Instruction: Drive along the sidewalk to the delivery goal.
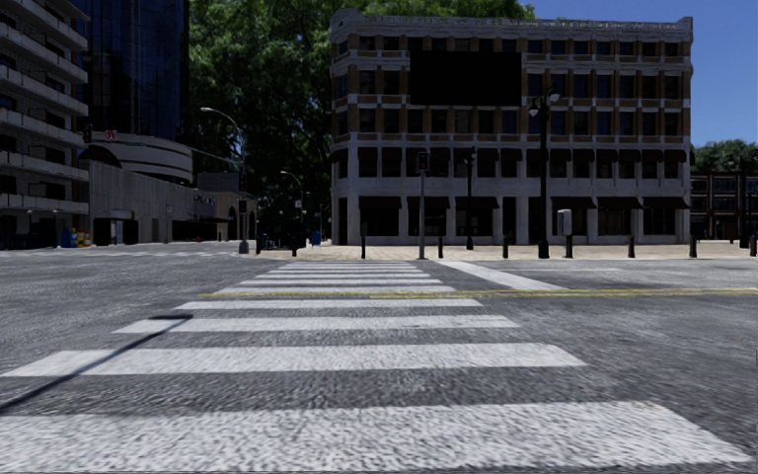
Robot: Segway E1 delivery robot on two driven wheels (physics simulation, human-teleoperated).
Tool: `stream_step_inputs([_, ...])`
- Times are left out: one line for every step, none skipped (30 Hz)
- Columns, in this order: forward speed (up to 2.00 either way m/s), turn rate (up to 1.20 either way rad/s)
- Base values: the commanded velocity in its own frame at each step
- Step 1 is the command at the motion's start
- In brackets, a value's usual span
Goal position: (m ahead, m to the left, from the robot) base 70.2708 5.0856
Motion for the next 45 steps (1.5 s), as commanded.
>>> stream_step_inputs([2.00,0.00])
stream_step_inputs([2.00,0.00])
stream_step_inputs([2.00,0.00])
stream_step_inputs([2.00,0.00])
stream_step_inputs([2.00,0.00])
stream_step_inputs([2.00,0.00])
stream_step_inputs([2.00,0.00])
stream_step_inputs([2.00,0.00])
stream_step_inputs([2.00,0.00])
stream_step_inputs([2.00,0.00])
stream_step_inputs([2.00,0.00])
stream_step_inputs([2.00,0.05])
stream_step_inputs([2.00,0.19])
stream_step_inputs([2.00,0.19])
stream_step_inputs([2.00,0.38])
stream_step_inputs([2.00,0.56])
stream_step_inputs([2.00,0.74])
stream_step_inputs([2.00,0.74])
stream_step_inputs([2.00,0.84])
stream_step_inputs([2.00,0.88])
stream_step_inputs([2.00,0.52])
stream_step_inputs([2.00,0.09])
stream_step_inputs([2.00,0.00])
stream_step_inputs([2.00,0.00])
stream_step_inputs([2.00,0.00])
stream_step_inputs([2.00,0.00])
stream_step_inputs([2.00,0.00])
stream_step_inputs([2.00,0.00])
stream_step_inputs([2.00,0.00])
stream_step_inputs([2.00,0.00])
stream_step_inputs([2.00,0.00])
stream_step_inputs([2.00,0.00])
stream_step_inputs([2.00,0.00])
stream_step_inputs([2.00,0.00])
stream_step_inputs([2.00,0.00])
stream_step_inputs([2.00,0.00])
stream_step_inputs([2.00,0.00])
stream_step_inputs([2.00,0.00])
stream_step_inputs([2.00,0.00])
stream_step_inputs([2.00,0.00])
stream_step_inputs([2.00,0.00])
stream_step_inputs([2.00,0.00])
stream_step_inputs([2.00,0.00])
stream_step_inputs([2.00,0.00])
stream_step_inputs([2.00,0.00])
